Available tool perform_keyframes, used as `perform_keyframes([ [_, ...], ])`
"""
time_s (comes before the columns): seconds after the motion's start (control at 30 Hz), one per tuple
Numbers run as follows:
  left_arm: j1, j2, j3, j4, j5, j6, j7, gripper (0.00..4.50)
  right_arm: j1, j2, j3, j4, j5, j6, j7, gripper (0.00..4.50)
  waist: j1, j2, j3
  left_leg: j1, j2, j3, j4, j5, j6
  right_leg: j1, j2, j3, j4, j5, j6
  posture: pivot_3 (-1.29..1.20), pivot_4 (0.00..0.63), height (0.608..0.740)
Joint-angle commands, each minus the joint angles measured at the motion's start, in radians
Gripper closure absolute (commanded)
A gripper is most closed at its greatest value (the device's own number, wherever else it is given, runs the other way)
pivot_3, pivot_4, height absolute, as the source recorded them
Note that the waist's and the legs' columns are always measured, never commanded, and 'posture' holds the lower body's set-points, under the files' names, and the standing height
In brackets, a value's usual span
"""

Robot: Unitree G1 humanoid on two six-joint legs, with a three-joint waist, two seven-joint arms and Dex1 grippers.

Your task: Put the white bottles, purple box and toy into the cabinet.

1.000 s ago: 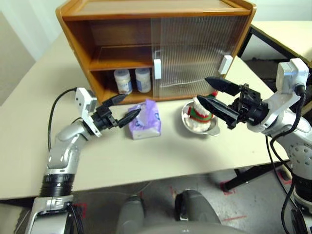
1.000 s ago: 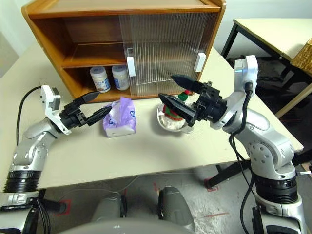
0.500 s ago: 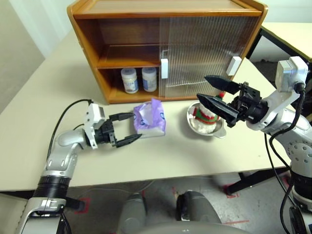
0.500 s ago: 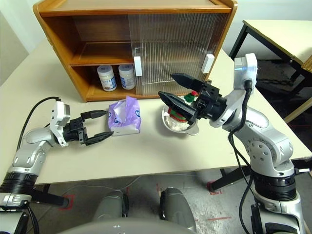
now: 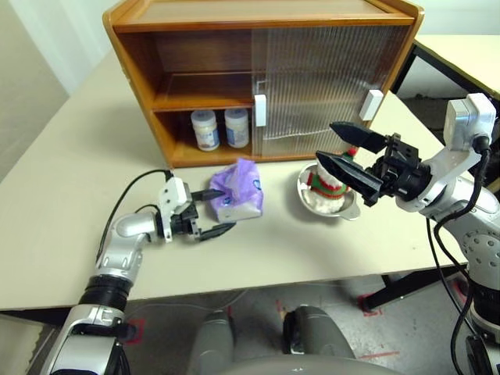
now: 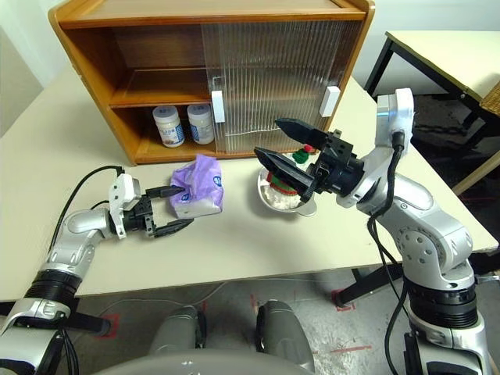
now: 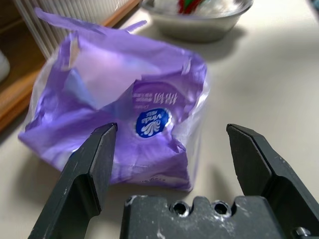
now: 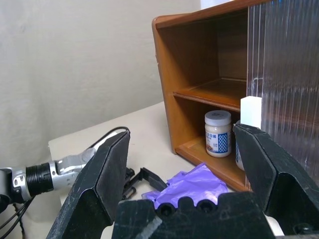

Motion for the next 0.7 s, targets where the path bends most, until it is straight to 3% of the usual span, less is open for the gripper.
perform_keyframes([
  [0.03, -0.017, -0.013, -0.016, 0.049, 0.044, -0.019, 0.038, 0.03, 0.010, -0.009, -0.021, -0.024, 0.010, 0.001, -0.009, 0.00, 0.000, 0.000, 0.000, 0.000, 0.000, 0.000, 0.000, 0.000, 0.000, 0.000, 0.000, 0.000, 0.000, 0.000, 0.000, -0.11, 0.000, 0.740],
  [0.17, -0.027, -0.028, -0.013, 0.053, 0.039, -0.010, 0.050, 1.30, 0.014, -0.011, -0.022, -0.029, 0.011, 0.000, -0.015, 0.00, -0.001, 0.001, -0.001, 0.000, 0.000, 0.000, 0.000, 0.000, 0.000, 0.000, 0.000, 0.000, 0.000, 0.000, 0.000, -0.11, 0.000, 0.740],
  [0.43, -0.030, -0.031, 0.019, -0.060, 0.012, 0.092, 0.112, 4.34, 0.011, -0.006, -0.015, -0.016, 0.003, -0.005, -0.010, 0.00, -0.004, 0.002, -0.001, 0.000, 0.000, 0.000, 0.000, 0.000, 0.000, 0.000, 0.000, 0.000, 0.000, 0.000, 0.000, -0.10, 0.000, 0.740],
  [0.7, 0.000, -0.015, 0.084, -0.465, -0.134, 0.448, 0.239, 4.49, -0.001, 0.013, 0.006, 0.010, -0.012, -0.019, 0.005, 0.00, -0.005, 0.002, -0.001, 0.000, 0.000, -0.001, -0.001, 0.000, 0.000, 0.000, 0.000, 0.000, -0.001, 0.000, 0.001, -0.07, 0.000, 0.740],
])
